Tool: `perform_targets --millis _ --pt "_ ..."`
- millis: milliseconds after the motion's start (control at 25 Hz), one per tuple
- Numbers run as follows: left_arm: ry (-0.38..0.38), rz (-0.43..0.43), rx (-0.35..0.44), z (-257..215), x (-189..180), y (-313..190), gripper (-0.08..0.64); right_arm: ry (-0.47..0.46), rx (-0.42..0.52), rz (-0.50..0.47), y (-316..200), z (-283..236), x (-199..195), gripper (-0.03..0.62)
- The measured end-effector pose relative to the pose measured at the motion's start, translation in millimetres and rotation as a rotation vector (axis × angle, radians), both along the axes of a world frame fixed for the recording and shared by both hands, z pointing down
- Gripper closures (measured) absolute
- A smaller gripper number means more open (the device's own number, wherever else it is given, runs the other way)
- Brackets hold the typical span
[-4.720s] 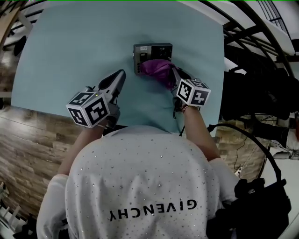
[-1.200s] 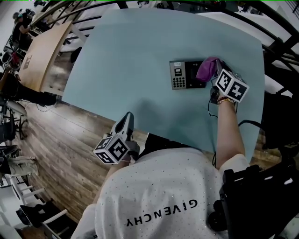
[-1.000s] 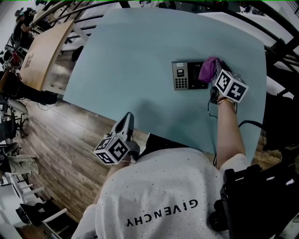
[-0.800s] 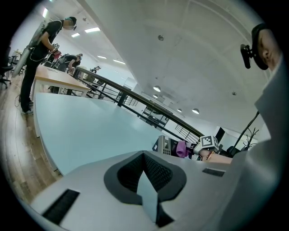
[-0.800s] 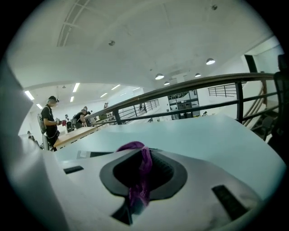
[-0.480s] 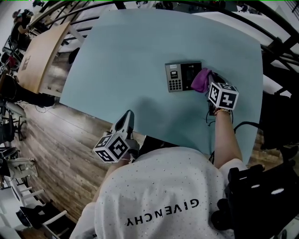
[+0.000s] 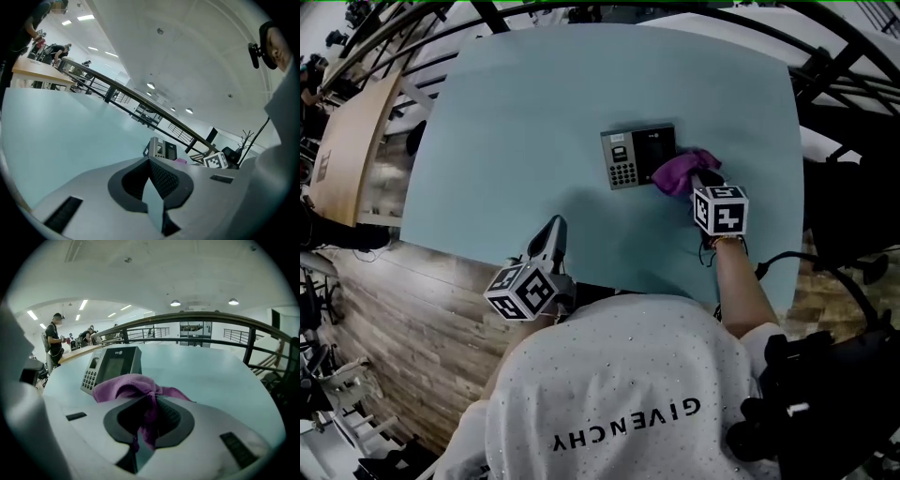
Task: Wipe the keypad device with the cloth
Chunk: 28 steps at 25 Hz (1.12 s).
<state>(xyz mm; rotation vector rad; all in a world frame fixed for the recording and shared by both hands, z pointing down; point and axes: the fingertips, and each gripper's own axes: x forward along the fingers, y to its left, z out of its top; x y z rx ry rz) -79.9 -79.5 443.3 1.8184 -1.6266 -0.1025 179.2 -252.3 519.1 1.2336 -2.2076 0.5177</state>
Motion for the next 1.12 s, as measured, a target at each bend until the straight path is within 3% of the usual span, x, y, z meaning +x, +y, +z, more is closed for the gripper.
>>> perform_targets --millis 240,360,440,560,680,880,1120 --pt "0.011 0.119 0.033 -6 -21 -47 0.56 0.123 0.008 0.048 12 6 8 0.548" --pt "-0.012 0.203 0.058 -10 -35 -70 0.56 0.071 0.019 0.164 9 -11 12 0.549" --pt "-0.05 0.269 0.06 -9 -45 -83 0.56 0.017 0.072 0.24 -1 -41 9 0.551" --pt "-0.108 0.345 0.026 0 -68 -97 0.56 0.028 0.182 0.302 -23 -89 0 0.551" --pt "-0.069 0.373 -0.013 10 -84 -100 0.56 0.055 0.265 0.349 -44 -130 -7 0.549" --pt "-0.003 0.439 -0.008 18 -93 -105 0.56 0.102 0.298 0.346 -67 -146 -42 0.548" --pt "0.061 0.495 0.028 18 -88 -108 0.56 0.168 0.233 0.284 -70 -122 -74 0.546"
